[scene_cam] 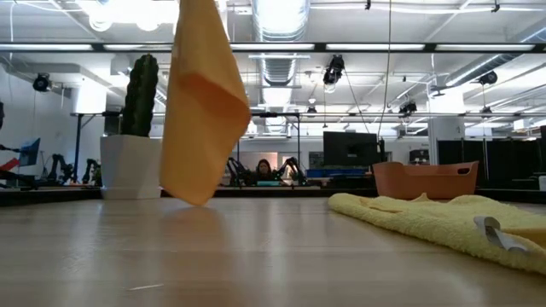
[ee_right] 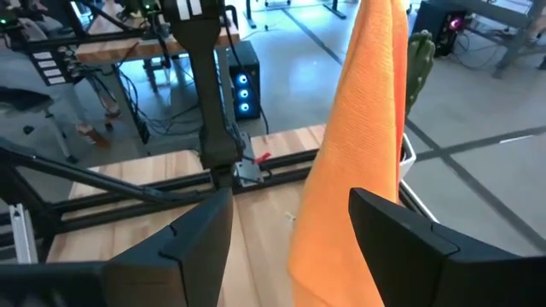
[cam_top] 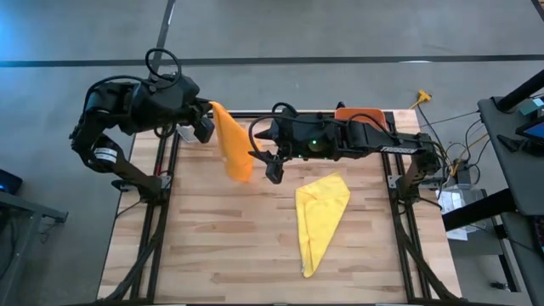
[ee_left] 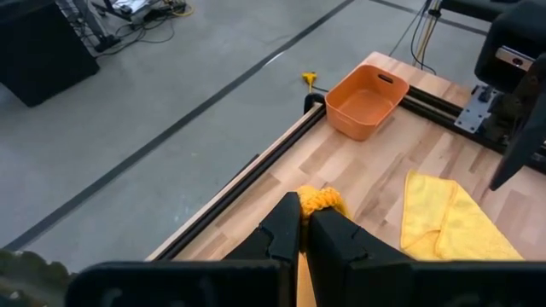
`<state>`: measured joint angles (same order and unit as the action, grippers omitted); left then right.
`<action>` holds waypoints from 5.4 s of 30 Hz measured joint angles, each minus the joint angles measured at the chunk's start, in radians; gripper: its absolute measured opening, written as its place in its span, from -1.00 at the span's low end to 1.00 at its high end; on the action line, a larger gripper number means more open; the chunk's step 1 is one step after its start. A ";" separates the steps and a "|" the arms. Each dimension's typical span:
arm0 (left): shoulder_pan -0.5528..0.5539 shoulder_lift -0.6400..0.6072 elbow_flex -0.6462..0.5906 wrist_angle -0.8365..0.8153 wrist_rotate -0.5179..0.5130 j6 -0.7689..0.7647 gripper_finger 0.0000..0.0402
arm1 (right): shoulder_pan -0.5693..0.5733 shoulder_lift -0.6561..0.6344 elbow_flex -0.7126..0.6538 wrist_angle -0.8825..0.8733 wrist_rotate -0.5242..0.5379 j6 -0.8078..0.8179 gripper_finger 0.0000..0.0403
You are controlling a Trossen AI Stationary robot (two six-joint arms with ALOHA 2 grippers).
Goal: Roll microfiber towels into tight, uniform cylinder then place into a basket
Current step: Fold the orange towel
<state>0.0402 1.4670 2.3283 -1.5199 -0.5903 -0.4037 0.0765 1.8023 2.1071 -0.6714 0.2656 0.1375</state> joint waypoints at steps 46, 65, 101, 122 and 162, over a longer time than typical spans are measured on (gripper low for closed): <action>0.000 -0.008 0.000 0.000 -0.005 0.001 -1.00 | 0.017 0.000 0.001 0.089 0.092 0.439 0.10; 0.000 -0.009 0.000 0.000 -0.005 -0.007 -1.00 | 0.010 0.000 0.000 0.127 0.102 0.445 0.10; 0.000 -0.078 0.001 0.236 0.000 -0.193 -1.00 | 0.074 0.377 -0.009 0.148 0.438 -0.482 0.10; 0.000 -0.090 0.002 0.331 0.172 -0.107 -1.00 | 0.058 0.382 0.007 0.483 0.865 -0.797 0.10; 0.000 -0.166 0.002 0.331 0.059 0.132 -1.00 | 0.097 0.198 0.247 -0.085 0.538 -0.040 -0.95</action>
<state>0.0402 1.3014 2.3299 -1.1892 -0.5312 -0.2722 0.1737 2.0002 2.3543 -0.7566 0.8036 0.0975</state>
